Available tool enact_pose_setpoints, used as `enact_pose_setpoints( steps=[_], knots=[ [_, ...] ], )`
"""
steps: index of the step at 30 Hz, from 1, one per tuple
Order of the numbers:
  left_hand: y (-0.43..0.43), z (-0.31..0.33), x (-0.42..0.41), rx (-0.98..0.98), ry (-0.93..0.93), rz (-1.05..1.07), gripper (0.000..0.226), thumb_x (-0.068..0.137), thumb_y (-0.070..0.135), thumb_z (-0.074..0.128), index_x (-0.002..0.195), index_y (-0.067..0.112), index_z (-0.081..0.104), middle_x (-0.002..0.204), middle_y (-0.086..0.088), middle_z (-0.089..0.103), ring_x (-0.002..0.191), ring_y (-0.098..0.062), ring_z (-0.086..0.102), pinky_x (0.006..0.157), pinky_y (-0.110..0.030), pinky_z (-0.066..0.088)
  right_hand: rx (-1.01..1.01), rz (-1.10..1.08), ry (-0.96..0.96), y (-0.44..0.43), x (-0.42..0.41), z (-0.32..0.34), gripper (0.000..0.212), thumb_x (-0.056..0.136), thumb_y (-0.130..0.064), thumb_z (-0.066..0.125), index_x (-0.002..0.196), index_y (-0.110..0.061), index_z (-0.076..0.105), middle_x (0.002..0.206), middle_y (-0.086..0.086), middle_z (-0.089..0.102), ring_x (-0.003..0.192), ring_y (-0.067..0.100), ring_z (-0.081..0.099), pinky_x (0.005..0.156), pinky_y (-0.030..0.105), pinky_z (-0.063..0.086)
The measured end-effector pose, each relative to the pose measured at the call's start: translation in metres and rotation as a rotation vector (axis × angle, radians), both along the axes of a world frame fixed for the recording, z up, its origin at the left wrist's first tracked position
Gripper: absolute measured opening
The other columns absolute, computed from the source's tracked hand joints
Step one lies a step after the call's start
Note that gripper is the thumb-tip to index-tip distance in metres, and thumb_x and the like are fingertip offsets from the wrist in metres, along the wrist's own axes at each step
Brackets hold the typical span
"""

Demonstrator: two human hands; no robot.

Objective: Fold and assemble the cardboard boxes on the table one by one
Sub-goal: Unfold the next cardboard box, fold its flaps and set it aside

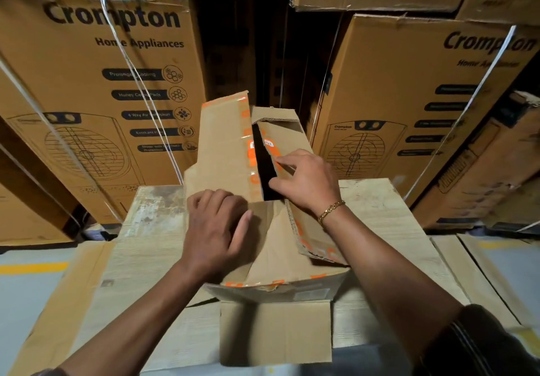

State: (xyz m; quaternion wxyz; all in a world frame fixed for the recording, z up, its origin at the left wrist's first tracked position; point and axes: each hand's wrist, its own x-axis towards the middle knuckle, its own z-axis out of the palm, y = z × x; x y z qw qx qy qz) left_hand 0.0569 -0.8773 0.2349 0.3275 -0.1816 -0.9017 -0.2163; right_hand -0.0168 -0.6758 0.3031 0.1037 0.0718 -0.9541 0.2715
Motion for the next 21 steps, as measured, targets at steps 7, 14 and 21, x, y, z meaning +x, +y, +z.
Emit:
enact_pose_setpoints(
  steps=[7,14,21],
  knots=[
    [-0.025,0.007,0.03,0.081,0.228,0.052,0.025,0.099,0.039,0.052,0.103,0.015,0.057,0.096,-0.01,0.059,0.092,-0.026,0.046,0.084,-0.04,0.029,-0.131,-0.07,0.019,-0.008,-0.013,0.022,0.051,0.074,-0.051,0.066,0.124,-0.041,0.068,0.106,-0.016,0.063,0.091,0.011,0.054,0.065,0.026,0.046],
    [-0.02,0.014,0.067,0.148,0.304,0.068,0.03,0.105,0.045,0.044,0.103,0.017,0.054,0.103,-0.003,0.05,0.092,-0.026,0.046,0.082,-0.045,0.032,-0.228,-0.108,0.019,0.005,-0.016,0.036,0.056,0.064,-0.052,0.064,0.118,-0.04,0.072,0.117,-0.008,0.072,0.106,0.02,0.062,0.079,0.031,0.052],
    [-0.014,0.01,0.124,0.134,0.302,0.086,0.019,0.103,0.035,0.051,0.103,0.016,0.054,0.097,-0.001,0.054,0.086,-0.026,0.05,0.071,-0.053,0.035,-0.259,-0.056,-0.007,0.027,-0.008,0.048,0.058,0.066,-0.053,0.064,0.121,-0.036,0.071,0.115,-0.01,0.073,0.097,0.015,0.066,0.08,0.031,0.054]
  ],
)
